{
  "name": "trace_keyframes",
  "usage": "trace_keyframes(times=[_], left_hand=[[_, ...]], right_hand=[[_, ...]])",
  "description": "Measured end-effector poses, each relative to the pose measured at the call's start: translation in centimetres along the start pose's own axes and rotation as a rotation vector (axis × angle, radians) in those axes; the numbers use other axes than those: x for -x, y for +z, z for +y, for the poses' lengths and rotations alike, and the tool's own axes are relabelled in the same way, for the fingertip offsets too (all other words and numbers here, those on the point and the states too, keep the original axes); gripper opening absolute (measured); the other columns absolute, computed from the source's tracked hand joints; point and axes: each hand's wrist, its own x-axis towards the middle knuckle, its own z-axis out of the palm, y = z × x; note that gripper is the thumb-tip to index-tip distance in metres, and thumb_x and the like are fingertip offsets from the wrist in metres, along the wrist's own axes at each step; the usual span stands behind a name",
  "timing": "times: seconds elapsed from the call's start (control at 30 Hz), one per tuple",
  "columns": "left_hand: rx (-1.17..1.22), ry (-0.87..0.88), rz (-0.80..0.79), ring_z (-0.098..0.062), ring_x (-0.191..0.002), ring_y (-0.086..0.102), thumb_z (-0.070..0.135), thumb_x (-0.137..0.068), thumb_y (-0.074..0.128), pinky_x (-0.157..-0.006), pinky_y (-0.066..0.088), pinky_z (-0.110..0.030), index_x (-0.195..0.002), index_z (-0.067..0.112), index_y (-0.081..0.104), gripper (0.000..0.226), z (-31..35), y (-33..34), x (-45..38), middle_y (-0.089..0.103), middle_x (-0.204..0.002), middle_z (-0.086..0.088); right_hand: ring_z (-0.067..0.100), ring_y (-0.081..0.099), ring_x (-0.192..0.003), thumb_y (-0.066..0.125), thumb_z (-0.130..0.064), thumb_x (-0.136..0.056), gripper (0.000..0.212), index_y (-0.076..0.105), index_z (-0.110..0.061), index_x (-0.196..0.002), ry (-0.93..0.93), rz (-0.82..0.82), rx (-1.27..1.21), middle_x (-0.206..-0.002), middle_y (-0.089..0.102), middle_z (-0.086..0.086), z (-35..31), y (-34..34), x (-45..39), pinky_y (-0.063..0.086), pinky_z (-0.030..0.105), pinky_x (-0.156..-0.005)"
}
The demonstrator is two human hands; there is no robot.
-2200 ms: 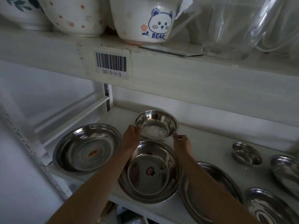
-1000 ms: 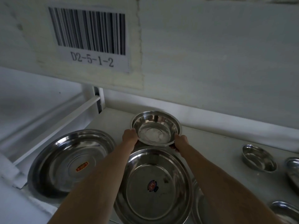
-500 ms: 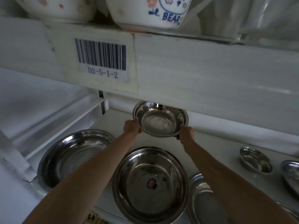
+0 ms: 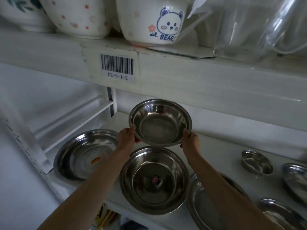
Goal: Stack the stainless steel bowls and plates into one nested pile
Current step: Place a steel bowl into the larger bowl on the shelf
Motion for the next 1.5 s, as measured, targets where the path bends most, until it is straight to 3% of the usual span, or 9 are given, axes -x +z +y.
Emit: trace_keyframes(times=[0.07,0.17,0.23,0.4,0.53,0.63,0.8,1.27,1.5], left_hand=[[-0.011,0.013,-0.011,-0.011,-0.055,0.069,0.036,-0.099,0.04,-0.05,0.055,-0.018,-0.078,0.003,0.065,0.047,-0.2,-0.8,1.9,0.07,-0.068,-0.01],[-0.046,0.051,-0.017,-0.029,-0.075,0.073,0.034,-0.099,0.041,-0.072,0.06,-0.038,-0.086,-0.006,0.065,0.048,-0.5,-1.9,4.4,0.072,-0.08,-0.021],[-0.09,0.085,0.018,-0.031,-0.077,0.072,0.034,-0.099,0.043,-0.075,0.06,-0.042,-0.085,-0.003,0.066,0.046,-0.9,-2.6,6.0,0.073,-0.081,-0.02],[-0.177,0.128,0.102,-0.013,-0.057,0.068,0.034,-0.096,0.048,-0.054,0.052,-0.025,-0.076,0.0,0.065,0.043,-2.5,-3.9,9.3,0.07,-0.068,-0.011],[-0.175,0.127,0.131,-0.026,-0.056,0.061,0.03,-0.095,0.052,-0.055,0.049,-0.029,-0.067,0.001,0.06,0.041,-4.1,-4.2,11.2,0.065,-0.063,-0.016],[-0.245,0.136,0.177,-0.021,-0.052,0.053,0.025,-0.095,0.053,-0.052,0.042,-0.025,-0.065,0.0,0.057,0.039,-5.2,-4.3,12.2,0.057,-0.059,-0.019],[-0.308,0.142,0.244,-0.01,-0.045,0.049,0.021,-0.094,0.056,-0.048,0.037,-0.014,-0.064,0.008,0.055,0.033,-6.6,-4.5,13.5,0.053,-0.052,-0.001],[-0.362,0.117,0.341,-0.01,-0.068,0.06,0.024,-0.089,0.063,-0.061,0.042,-0.019,-0.084,0.016,0.06,0.011,-9.0,-4.4,14.7,0.064,-0.075,0.002],[-0.343,0.168,0.352,-0.011,-0.066,0.063,0.028,-0.084,0.067,-0.059,0.043,-0.019,-0.075,0.026,0.057,0.014,-9.3,-4.3,15.0,0.065,-0.07,0.005]], right_hand=[[0.028,0.061,-0.064,0.04,-0.038,-0.1,0.046,0.064,0.0,-0.09,-0.016,-0.004,0.039,-0.067,0.064,0.009,0.4,-0.3,1.4,0.048,0.034,-0.063],[0.036,0.065,-0.083,0.04,-0.034,-0.1,0.043,0.063,0.002,-0.098,-0.027,-0.007,0.076,-0.089,0.068,0.02,1.5,-0.6,3.5,0.052,0.044,-0.074],[0.035,0.06,-0.082,0.042,-0.03,-0.099,0.039,0.062,0.003,-0.098,-0.031,-0.004,0.095,-0.093,0.067,0.021,2.3,-1.0,5.0,0.047,0.041,-0.071],[0.032,0.058,-0.079,0.049,-0.027,-0.096,0.031,0.061,0.002,-0.093,0.006,0.0,0.086,-0.085,0.064,0.019,4.7,-1.9,8.4,0.041,0.036,-0.068],[0.039,0.062,-0.091,0.053,-0.028,-0.095,0.029,0.059,0.001,-0.097,0.033,0.022,0.157,-0.095,0.067,0.022,6.2,-2.0,10.3,0.042,0.037,-0.07],[0.038,0.062,-0.092,0.053,-0.029,-0.095,0.027,0.057,-0.003,-0.098,0.037,0.022,0.221,-0.098,0.067,0.019,6.9,-2.0,11.3,0.043,0.036,-0.07],[0.034,0.061,-0.095,0.057,-0.028,-0.092,0.023,0.056,-0.009,-0.105,0.014,0.007,0.252,-0.104,0.064,0.011,7.9,-2.3,12.7,0.049,0.038,-0.076],[0.029,0.061,-0.094,0.056,-0.034,-0.091,0.025,0.056,-0.016,-0.108,-0.018,0.055,0.415,-0.115,0.054,0.007,8.7,-2.1,13.6,0.036,0.03,-0.065],[0.03,0.061,-0.091,0.058,-0.029,-0.09,0.022,0.056,-0.016,-0.108,-0.04,0.078,0.424,-0.115,0.052,0.009,9.2,-2.0,13.7,0.036,0.029,-0.064]])
